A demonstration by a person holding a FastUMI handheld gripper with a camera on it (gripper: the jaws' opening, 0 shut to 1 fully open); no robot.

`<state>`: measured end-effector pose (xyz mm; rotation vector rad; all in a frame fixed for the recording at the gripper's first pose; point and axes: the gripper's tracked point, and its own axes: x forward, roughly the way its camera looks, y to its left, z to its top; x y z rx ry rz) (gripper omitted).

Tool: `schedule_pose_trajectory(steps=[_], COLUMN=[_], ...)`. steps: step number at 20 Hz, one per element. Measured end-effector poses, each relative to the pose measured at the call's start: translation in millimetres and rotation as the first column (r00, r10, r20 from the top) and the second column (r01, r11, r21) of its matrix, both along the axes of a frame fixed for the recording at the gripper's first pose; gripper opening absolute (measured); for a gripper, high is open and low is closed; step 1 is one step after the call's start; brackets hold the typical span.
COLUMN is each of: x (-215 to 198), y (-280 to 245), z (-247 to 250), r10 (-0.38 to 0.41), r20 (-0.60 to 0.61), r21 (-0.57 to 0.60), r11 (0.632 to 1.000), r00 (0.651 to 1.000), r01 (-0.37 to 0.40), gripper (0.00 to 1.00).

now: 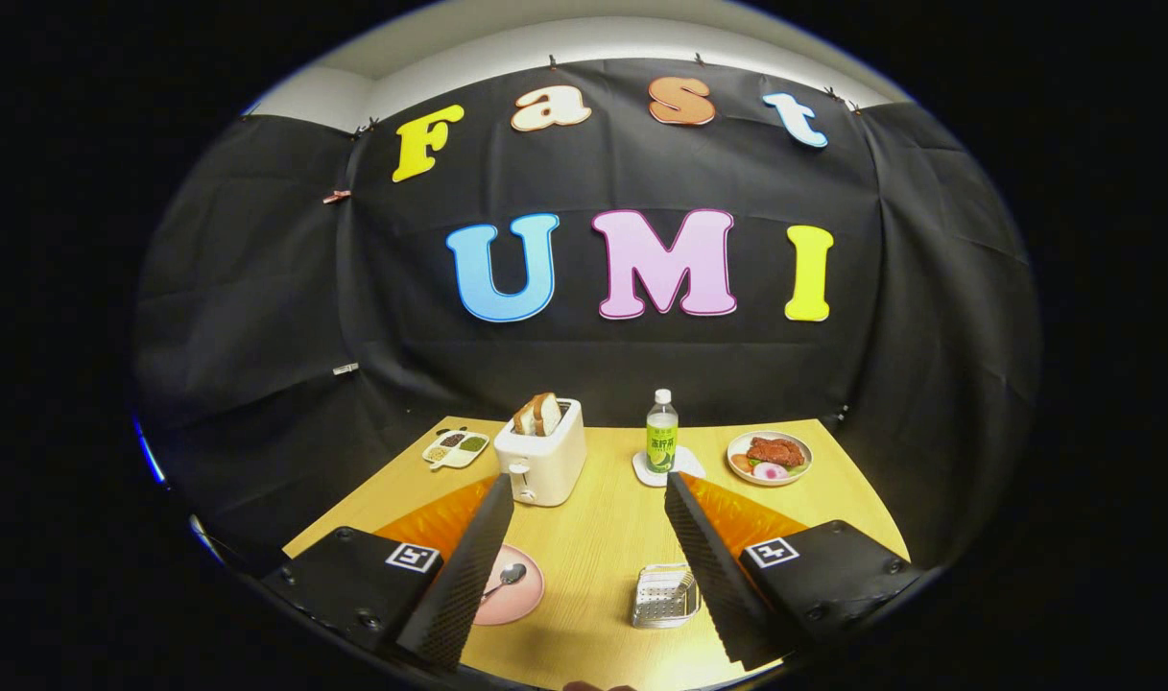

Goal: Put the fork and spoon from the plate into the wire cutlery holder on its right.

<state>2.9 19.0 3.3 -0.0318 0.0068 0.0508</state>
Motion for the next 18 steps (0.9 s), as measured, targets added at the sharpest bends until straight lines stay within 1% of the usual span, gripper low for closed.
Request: schedule_pose_trajectory(steps=[10, 18], x=[2.9, 13.4], y=[-4.2, 16.6], z=[-8.0, -23.6], r10=[-0.021, -0.007], r20=[-0.02, -0.07], r21=[0.01, 0.003], r11=[1.0, 1.0], r00=[1.0, 0.998], r01=[0.021, 0.008], gripper=[0.99, 0.99])
